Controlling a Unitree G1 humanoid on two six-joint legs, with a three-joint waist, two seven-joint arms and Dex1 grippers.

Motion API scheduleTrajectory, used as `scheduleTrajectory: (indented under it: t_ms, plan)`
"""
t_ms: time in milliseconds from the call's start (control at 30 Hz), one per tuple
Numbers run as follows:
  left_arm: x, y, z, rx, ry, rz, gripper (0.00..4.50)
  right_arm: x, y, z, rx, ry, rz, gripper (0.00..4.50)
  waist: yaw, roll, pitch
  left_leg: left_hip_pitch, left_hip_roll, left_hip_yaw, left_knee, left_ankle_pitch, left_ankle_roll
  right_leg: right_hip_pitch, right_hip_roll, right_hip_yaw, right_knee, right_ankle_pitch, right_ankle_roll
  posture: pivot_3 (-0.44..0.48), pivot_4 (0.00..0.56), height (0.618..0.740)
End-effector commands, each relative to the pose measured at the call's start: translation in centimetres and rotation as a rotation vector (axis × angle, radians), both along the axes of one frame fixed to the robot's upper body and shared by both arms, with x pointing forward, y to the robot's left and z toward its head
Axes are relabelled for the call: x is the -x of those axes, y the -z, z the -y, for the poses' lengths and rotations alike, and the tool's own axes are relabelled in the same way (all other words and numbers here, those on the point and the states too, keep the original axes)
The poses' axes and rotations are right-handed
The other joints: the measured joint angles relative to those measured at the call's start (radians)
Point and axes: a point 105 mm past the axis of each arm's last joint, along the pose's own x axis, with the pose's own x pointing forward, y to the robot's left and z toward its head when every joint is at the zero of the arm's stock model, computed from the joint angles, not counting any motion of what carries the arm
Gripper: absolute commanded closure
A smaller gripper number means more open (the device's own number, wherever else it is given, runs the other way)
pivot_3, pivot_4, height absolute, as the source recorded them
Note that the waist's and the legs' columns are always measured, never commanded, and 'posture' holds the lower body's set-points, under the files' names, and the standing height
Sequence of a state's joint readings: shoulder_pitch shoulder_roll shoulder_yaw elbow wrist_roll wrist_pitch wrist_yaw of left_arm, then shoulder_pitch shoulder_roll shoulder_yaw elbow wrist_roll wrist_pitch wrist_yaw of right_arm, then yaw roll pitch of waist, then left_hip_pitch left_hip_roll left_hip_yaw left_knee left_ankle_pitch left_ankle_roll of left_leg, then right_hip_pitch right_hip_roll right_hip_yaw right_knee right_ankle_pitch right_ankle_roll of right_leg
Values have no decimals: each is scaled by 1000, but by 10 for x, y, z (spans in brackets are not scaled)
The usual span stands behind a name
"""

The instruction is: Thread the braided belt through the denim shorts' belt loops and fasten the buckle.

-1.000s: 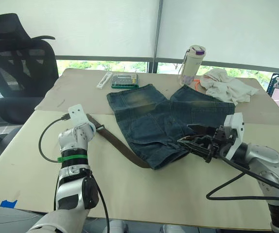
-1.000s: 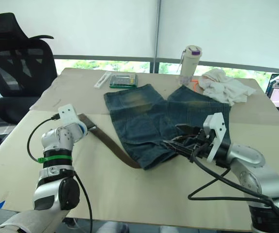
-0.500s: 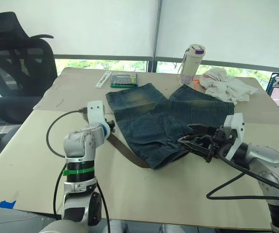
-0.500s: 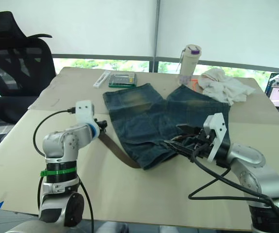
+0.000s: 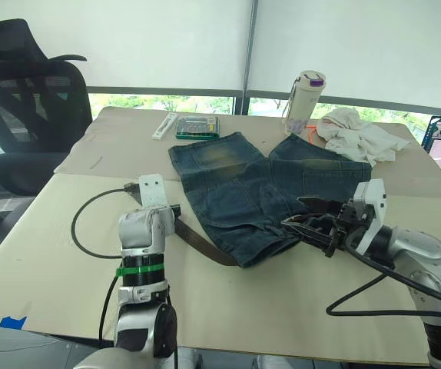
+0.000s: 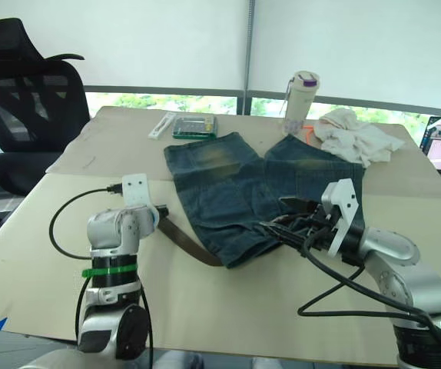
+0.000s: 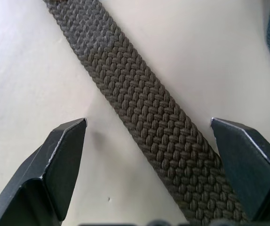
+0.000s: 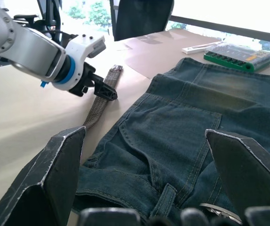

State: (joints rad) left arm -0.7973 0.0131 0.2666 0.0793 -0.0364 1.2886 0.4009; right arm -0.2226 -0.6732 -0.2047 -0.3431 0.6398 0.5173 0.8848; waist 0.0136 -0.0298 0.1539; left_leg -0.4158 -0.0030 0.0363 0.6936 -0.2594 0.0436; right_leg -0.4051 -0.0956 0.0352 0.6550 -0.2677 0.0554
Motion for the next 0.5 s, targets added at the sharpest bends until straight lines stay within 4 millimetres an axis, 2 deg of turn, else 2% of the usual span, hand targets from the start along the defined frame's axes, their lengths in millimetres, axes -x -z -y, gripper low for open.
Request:
scheduleTrajectory:
  t_ms: [33, 367, 400, 500]
  plan:
    - [-3, 3, -6, -37, -27, -22, 21, 4, -13, -2, 5, -7, 67, 0, -1, 0, 0, 0, 0, 0, 0, 0, 0, 0, 0, 0, 0, 0, 0, 0, 150, 740]
    - [20, 30, -7, 141, -200, -101, 21, 18, -21, -12, 1, -124, 37, 0, -4, 0, 0, 1, 0, 0, -1, 0, 0, 0, -1, 0, 0, 0, 0, 0, 150, 740]
    - [21, 31, -7, 143, -206, -105, 564, 22, -21, -13, 4, -153, 19, 0, -6, 0, 0, 1, 1, 0, -1, 0, 0, 0, 0, 0, 0, 0, 0, 0, 150, 740]
    - [22, 34, -8, 151, -214, -109, 1402, 30, -19, -13, 38, -219, -11, 0, -9, 0, 0, 1, 1, 0, -1, 0, -1, 0, 0, 1, 0, 0, 0, 0, 150, 740]
